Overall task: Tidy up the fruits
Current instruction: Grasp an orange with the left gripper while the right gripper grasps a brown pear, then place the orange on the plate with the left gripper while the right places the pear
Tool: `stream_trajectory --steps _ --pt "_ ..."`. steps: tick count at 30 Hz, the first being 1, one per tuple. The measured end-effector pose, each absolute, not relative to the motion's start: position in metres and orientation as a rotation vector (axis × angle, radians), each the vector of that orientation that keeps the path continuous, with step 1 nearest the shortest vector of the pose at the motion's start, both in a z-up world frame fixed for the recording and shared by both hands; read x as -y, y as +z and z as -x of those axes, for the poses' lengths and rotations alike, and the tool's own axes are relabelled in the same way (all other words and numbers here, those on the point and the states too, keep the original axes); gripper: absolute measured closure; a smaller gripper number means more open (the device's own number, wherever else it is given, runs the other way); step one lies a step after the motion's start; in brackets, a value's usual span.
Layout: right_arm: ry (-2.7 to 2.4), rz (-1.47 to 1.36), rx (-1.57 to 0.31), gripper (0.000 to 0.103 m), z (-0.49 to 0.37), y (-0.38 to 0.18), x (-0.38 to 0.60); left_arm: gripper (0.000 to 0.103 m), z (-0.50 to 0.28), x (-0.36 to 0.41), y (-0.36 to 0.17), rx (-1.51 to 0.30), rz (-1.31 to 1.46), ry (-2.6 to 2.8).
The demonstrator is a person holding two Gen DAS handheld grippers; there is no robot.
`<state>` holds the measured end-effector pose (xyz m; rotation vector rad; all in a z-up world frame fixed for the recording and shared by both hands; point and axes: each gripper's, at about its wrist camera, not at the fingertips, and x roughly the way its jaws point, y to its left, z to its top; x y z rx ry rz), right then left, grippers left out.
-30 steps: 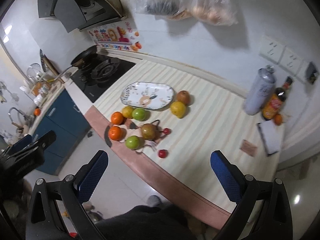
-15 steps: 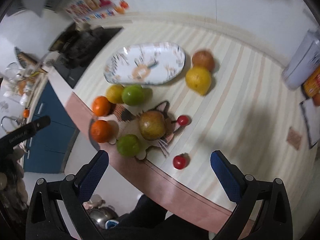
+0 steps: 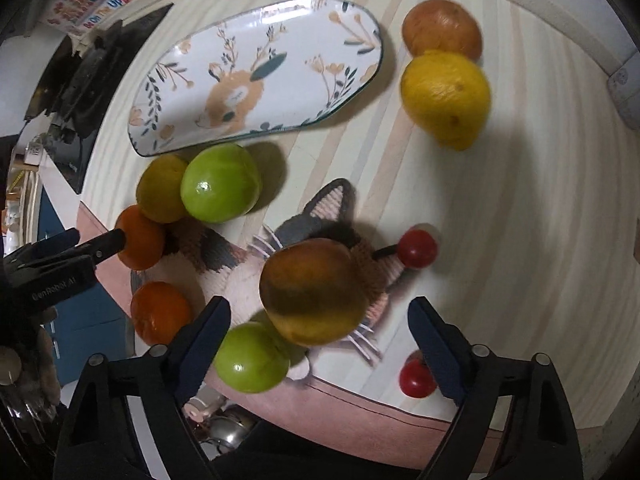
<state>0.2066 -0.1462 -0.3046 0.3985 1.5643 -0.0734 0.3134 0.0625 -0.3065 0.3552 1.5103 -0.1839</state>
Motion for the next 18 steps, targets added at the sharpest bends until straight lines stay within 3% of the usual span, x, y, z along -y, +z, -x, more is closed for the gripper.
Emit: stream_trajectory --steps 4,7,9,18 --pt "-0.077 -0.391 -1.591 0.019 -0.213 -0.314 0.142 0.014 -0.313 -0.052 -0.32 -1.534 -0.385 -0.234" --pt "-0.066 -0.383 -1.626 0.031 -0.216 -0.325 0.138 0.034 -0.313 -0.046 -0.326 -1.545 -0.374 -0.268" --pt "-0.055 -0.396 -1.638 0.036 -0.217 -0.331 0.135 0.042 -0.313 -0.047 -0.325 -1.552 -0.325 -0.279" --pt "-0.038 -0.393 -1.591 0.038 -0.212 -0.334 0.134 0.043 -0.29 -0.048 -0.321 -1.495 -0.326 -0.252"
